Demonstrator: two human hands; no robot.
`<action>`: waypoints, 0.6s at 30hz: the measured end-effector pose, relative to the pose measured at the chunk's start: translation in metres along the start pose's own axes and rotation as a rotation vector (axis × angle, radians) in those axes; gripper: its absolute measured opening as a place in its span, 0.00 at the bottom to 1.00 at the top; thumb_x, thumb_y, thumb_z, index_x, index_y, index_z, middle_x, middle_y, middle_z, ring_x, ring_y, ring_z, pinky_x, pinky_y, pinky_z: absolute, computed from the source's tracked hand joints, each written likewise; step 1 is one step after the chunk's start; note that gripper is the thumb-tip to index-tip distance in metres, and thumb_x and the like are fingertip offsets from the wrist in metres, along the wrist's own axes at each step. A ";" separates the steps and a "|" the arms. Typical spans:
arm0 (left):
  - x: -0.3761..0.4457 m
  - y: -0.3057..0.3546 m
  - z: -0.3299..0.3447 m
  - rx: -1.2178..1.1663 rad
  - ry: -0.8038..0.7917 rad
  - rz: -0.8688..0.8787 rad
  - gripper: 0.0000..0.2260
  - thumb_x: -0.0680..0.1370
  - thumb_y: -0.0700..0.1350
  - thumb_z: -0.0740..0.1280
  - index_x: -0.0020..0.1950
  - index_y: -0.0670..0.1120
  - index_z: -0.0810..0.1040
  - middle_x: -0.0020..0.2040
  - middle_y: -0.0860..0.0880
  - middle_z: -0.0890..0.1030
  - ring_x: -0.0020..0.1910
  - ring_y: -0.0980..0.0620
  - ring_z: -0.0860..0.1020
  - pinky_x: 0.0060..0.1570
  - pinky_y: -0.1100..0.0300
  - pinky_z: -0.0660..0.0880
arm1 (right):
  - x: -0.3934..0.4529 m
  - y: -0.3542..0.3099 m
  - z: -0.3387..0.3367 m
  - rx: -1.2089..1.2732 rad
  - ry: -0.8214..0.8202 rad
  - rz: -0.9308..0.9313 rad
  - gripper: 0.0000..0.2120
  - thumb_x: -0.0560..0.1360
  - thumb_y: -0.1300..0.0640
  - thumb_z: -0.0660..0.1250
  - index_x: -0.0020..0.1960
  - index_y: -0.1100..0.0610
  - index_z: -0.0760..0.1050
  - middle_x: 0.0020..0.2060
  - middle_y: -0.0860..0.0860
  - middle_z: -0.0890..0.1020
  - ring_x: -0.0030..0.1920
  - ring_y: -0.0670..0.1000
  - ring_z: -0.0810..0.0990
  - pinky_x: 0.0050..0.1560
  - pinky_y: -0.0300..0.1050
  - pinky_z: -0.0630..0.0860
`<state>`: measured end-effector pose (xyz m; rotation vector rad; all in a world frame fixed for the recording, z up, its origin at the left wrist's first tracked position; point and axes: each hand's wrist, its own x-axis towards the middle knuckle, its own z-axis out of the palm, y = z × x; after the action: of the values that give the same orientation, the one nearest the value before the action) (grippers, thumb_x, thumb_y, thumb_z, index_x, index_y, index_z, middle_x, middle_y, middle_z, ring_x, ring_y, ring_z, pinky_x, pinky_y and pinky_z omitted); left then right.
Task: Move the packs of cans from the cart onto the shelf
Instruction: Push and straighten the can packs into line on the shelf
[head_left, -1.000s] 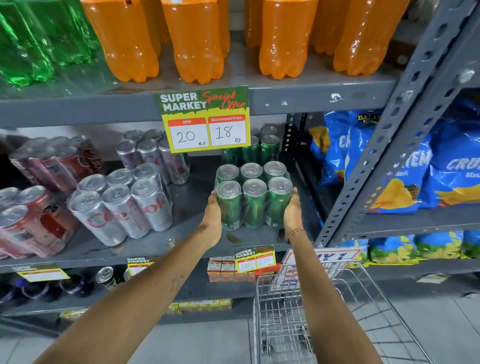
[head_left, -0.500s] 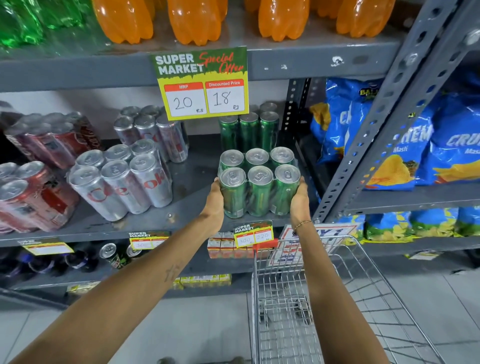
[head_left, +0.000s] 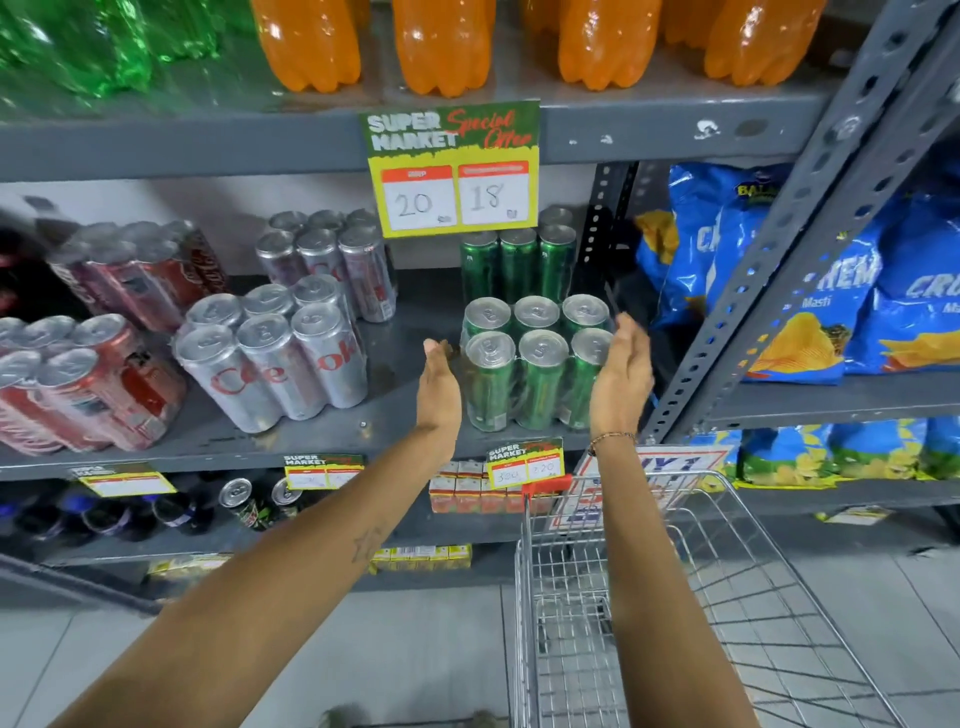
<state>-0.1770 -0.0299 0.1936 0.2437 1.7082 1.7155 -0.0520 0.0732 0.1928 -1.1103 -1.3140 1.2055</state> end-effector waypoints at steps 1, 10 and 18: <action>-0.004 0.006 -0.007 -0.005 -0.009 0.080 0.27 0.78 0.59 0.45 0.71 0.47 0.63 0.73 0.48 0.65 0.72 0.51 0.62 0.75 0.51 0.54 | -0.007 -0.011 0.006 -0.060 0.025 -0.172 0.17 0.79 0.52 0.55 0.65 0.54 0.72 0.57 0.52 0.80 0.56 0.49 0.77 0.60 0.42 0.72; 0.005 0.065 -0.188 0.218 0.458 0.632 0.21 0.80 0.50 0.50 0.72 0.47 0.60 0.73 0.50 0.65 0.71 0.56 0.62 0.72 0.58 0.58 | -0.103 -0.053 0.158 -0.178 -0.592 -0.395 0.14 0.79 0.56 0.58 0.61 0.57 0.75 0.50 0.53 0.82 0.48 0.50 0.80 0.50 0.39 0.75; 0.030 0.050 -0.228 -0.044 0.198 0.118 0.25 0.80 0.55 0.45 0.69 0.44 0.67 0.66 0.48 0.71 0.63 0.53 0.69 0.63 0.59 0.65 | -0.109 -0.020 0.214 0.088 -0.699 0.329 0.31 0.77 0.35 0.42 0.66 0.50 0.72 0.62 0.49 0.77 0.62 0.50 0.75 0.68 0.50 0.68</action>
<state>-0.3493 -0.1908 0.2044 0.1612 1.8262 1.9162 -0.2556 -0.0551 0.2012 -0.8884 -1.5999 1.9967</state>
